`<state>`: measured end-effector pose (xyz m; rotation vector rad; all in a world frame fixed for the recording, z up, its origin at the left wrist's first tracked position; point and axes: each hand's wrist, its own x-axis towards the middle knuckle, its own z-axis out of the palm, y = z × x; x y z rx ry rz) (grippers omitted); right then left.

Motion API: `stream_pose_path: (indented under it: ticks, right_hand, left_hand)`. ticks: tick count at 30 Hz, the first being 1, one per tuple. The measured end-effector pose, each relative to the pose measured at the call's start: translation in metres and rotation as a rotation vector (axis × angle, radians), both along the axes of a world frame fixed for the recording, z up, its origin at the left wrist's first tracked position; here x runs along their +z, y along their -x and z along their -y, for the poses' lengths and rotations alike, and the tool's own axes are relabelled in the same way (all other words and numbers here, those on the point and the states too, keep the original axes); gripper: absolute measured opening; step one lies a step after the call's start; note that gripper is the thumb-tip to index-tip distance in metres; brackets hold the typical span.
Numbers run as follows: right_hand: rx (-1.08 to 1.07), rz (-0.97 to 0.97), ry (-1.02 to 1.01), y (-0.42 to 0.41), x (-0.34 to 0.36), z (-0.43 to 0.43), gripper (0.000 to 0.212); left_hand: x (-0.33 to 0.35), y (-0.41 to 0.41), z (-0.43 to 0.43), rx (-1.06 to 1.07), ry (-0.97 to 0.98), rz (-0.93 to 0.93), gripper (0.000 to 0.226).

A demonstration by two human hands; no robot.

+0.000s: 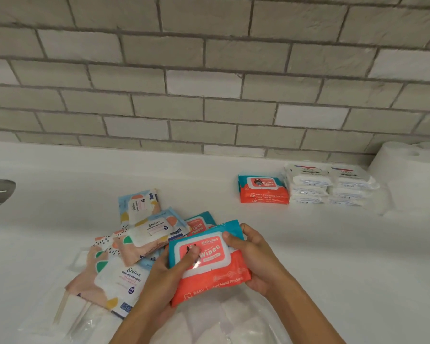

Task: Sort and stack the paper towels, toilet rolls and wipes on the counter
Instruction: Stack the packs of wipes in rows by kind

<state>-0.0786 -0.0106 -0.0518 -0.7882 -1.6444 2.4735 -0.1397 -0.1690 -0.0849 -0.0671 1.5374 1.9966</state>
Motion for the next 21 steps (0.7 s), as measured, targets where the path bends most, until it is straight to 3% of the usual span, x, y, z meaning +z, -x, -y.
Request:
stream_pose_path:
  ticks: [4,10,14,18,21]
  right_hand:
    - [0.042,0.018,-0.131,0.019,0.000,0.007,0.023]
    - [-0.126,0.275,-0.538,0.056,-0.037,-0.010,0.033]
    - [0.047,0.408,-0.882,0.083,-0.055,-0.013,0.062]
    - [0.208,0.486,-1.002,0.109,-0.052,-0.005,0.092]
    - [0.198,0.524,-0.939,0.116,-0.049,-0.003,0.099]
  left_hand:
    - [-0.001,0.010,0.010,0.107,0.049,-0.024,0.059]
    - [-0.003,0.029,0.037,0.281,0.110,-0.083,0.053]
    - [-0.008,0.037,0.045,0.365,0.215,-0.131,0.061]
    - [-0.011,0.040,0.047,0.422,0.276,-0.153,0.069]
    - [-0.014,0.042,0.052,0.443,0.297,-0.155,0.061]
